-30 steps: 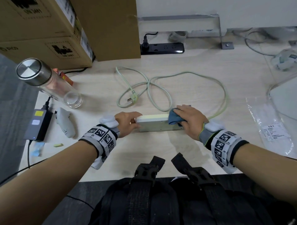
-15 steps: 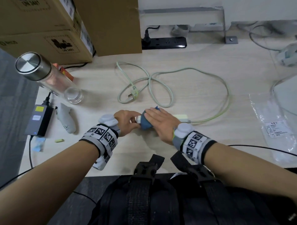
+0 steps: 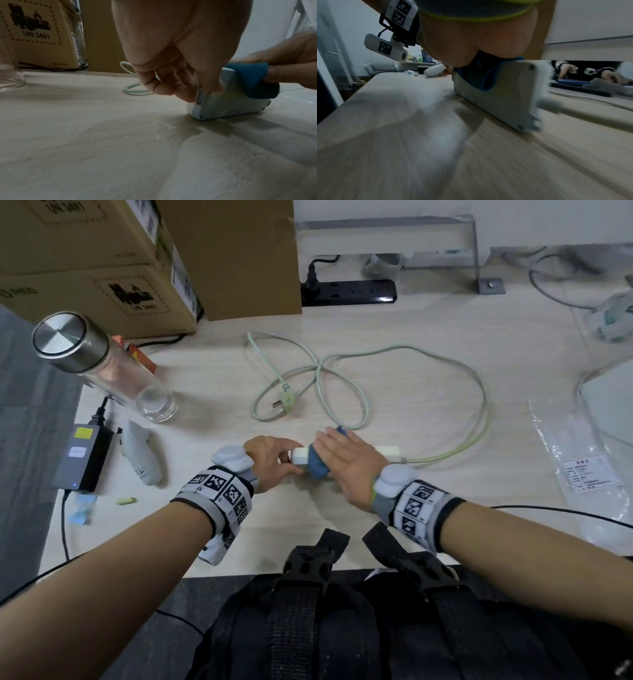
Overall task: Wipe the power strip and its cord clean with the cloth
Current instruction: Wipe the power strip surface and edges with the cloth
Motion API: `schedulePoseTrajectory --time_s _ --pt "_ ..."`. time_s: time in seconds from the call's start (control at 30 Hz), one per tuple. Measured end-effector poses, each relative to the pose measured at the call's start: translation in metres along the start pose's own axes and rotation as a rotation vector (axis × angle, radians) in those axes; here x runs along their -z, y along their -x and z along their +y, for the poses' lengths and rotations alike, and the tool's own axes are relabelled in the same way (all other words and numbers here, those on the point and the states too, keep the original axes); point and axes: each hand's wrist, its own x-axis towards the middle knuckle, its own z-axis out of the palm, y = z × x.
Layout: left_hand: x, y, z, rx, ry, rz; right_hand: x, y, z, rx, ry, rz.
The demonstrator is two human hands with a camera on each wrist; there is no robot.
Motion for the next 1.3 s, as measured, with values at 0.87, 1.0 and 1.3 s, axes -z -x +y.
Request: schedulePoseTrajectory --time_s 0.87,1.0,1.3 --pt "0.011 -0.020 -0.009 0.161 0.186 -0.237 0.016 0.047 0.079 -0.495 -0.500 0.258" --pt "0.003 -0.022 -0.016 0.283 0.261 -0.156 0.028 0.044 0.077 -0.529 -0.590 0.259" --pt "-0.001 -0.006 -0.012 0.156 -0.092 -0.144 0.030 0.050 0.080 -0.444 -0.539 0.264"
